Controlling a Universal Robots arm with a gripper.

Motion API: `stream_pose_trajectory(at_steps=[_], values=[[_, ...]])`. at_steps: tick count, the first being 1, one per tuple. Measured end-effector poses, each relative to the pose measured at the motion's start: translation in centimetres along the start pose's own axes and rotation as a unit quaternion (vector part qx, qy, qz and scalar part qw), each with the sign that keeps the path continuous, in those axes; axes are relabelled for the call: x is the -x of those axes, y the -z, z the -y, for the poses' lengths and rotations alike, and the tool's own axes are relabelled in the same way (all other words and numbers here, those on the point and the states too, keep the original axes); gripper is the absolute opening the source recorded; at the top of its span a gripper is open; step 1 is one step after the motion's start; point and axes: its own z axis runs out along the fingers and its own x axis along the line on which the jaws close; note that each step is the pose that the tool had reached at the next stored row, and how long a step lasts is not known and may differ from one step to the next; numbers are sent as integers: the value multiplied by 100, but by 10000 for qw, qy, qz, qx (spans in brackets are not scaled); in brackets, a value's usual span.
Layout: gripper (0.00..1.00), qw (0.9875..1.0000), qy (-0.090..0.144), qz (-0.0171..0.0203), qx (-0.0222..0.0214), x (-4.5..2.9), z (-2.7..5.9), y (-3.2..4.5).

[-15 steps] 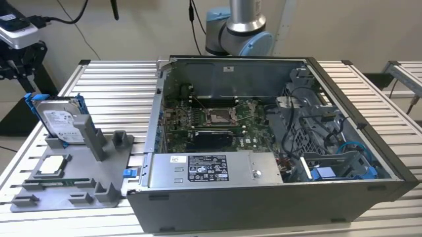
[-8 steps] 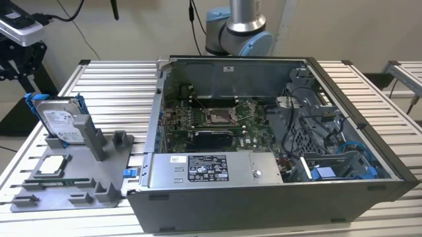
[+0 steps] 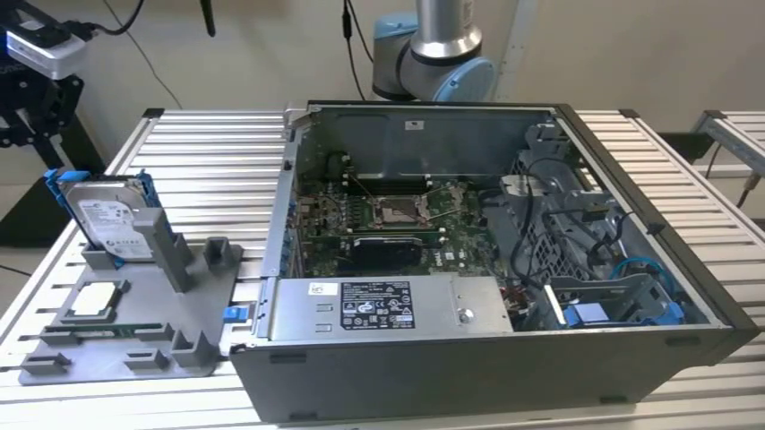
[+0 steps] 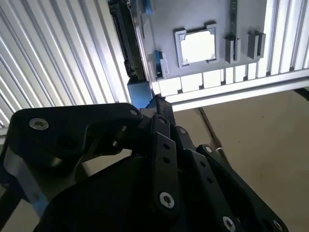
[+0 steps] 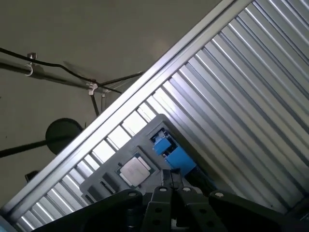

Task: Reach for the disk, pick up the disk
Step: 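Pick up the disk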

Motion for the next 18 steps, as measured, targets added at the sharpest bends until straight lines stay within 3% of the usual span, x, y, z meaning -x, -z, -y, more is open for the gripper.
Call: stream_pose_trajectory(at_steps=[4, 8, 18], values=[[0, 9994, 342, -5, -8, 0, 0, -7], [0, 9977, 678, -12, -13, 1, 0, -19], [0, 9935, 1140, -23, -17, 29, -24, -46]])
